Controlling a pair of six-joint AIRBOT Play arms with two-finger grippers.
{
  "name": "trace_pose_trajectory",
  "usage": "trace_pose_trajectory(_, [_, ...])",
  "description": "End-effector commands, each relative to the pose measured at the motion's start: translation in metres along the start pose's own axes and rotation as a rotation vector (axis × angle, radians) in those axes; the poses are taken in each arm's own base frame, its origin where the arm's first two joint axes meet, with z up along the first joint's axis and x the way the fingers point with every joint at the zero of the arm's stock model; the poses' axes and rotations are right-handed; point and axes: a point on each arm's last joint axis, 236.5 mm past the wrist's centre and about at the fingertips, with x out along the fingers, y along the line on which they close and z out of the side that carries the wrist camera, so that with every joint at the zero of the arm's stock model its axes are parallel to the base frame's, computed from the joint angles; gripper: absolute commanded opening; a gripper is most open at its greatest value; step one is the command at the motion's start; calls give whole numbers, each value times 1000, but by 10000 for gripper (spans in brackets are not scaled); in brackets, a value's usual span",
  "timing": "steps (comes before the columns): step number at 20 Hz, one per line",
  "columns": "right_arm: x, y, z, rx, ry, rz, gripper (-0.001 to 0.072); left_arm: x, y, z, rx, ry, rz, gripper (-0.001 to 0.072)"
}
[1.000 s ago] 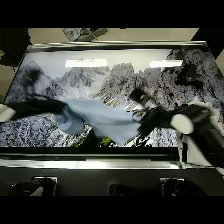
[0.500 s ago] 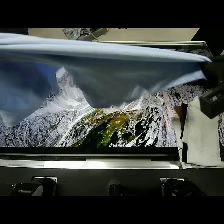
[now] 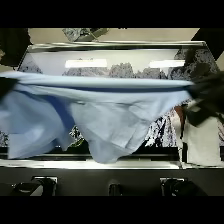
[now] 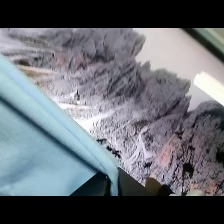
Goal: Fold the shirts.
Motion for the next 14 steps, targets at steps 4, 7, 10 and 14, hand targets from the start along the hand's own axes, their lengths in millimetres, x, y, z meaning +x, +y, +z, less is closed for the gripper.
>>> trace_pose_trajectory(4, [248,22,-18,205,169,242,54,216,101,-89,-102,455,-3,39])
trace_pose_trajectory(7, [336,-8,-11,574,-5,298,54,291,114,-104,-239,460,-137,41])
trace_pose_trajectory(10, [386,12,-39,729,52,385,55,337,113,-111,-382,448,-242,42])
trace_pose_trajectory(14, [407,49,-52,646,106,450,68,343,109,-129,-419,513,-279,253])
